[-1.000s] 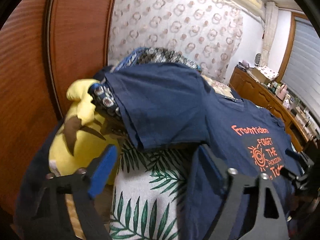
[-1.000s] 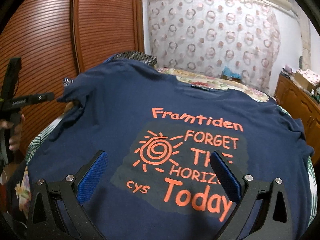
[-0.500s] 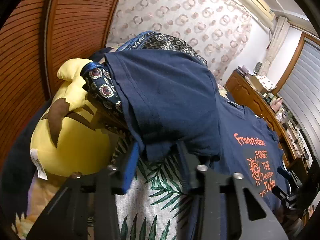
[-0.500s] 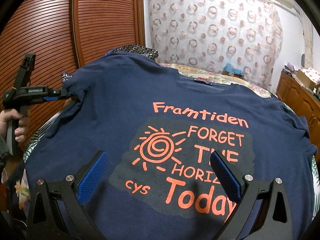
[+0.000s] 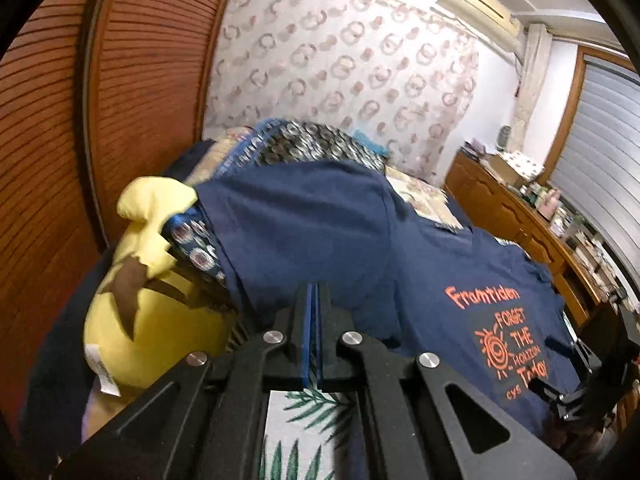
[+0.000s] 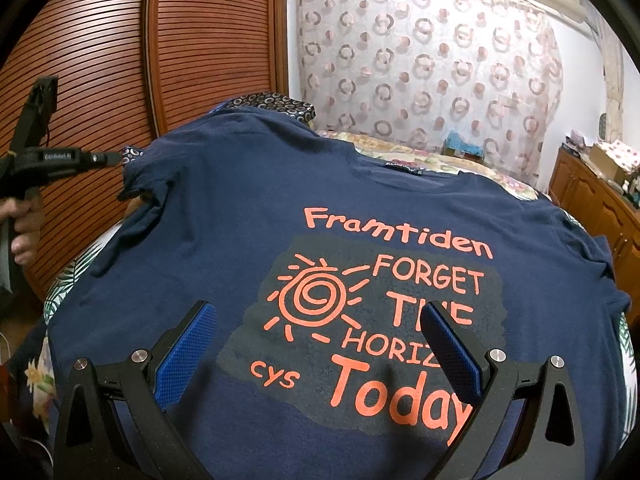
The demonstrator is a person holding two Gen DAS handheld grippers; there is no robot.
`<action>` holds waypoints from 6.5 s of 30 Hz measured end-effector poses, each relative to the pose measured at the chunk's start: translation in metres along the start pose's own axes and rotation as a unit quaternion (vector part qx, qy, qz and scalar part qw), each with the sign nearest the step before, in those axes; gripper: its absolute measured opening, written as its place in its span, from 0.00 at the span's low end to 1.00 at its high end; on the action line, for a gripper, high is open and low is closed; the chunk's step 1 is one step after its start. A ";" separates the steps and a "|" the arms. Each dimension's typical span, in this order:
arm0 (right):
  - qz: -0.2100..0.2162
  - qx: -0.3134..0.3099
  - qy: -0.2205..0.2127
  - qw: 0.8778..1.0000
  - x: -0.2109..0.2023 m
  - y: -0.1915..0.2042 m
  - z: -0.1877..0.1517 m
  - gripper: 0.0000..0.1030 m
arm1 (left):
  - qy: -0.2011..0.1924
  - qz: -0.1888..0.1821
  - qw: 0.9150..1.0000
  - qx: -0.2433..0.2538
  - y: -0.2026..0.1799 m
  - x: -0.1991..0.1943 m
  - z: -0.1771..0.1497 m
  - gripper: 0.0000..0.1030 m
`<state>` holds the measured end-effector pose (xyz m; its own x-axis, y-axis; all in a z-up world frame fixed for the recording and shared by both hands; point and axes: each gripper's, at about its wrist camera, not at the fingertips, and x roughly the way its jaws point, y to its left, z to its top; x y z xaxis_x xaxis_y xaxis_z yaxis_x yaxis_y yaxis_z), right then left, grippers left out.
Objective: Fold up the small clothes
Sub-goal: 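Fold the held sleeve over the shirt body and open the left gripper, then grasp the shirt side edge with the right gripper, fold it inward, release, then move the right gripper across to the shirt's other sleeve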
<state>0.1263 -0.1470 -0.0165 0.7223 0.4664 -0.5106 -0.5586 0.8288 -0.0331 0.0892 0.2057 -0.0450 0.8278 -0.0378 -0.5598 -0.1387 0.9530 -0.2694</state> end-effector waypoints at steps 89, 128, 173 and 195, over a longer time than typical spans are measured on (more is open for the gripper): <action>0.181 -0.150 0.062 0.970 0.165 0.125 0.140 0.36 | -0.022 0.014 0.998 0.059 -0.013 -0.057 -0.047 0.80; 0.014 0.017 0.049 0.999 0.118 -0.061 0.106 0.62 | 0.032 -0.029 0.993 0.111 -0.084 0.008 -0.053 0.80; -0.140 0.153 0.078 0.975 0.016 -0.185 0.031 0.62 | 0.165 -0.058 0.958 0.228 -0.241 0.146 -0.056 0.88; -0.101 0.314 0.108 0.938 0.069 -0.225 0.043 0.62 | 0.176 -0.066 0.953 0.239 -0.249 0.147 -0.061 1.00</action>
<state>0.3192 -0.2885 -0.0072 0.6500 0.2633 -0.7129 -0.0204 0.9438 0.3299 0.2124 -0.0556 -0.1084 0.5754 -0.1860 -0.7964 0.2877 0.9576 -0.0158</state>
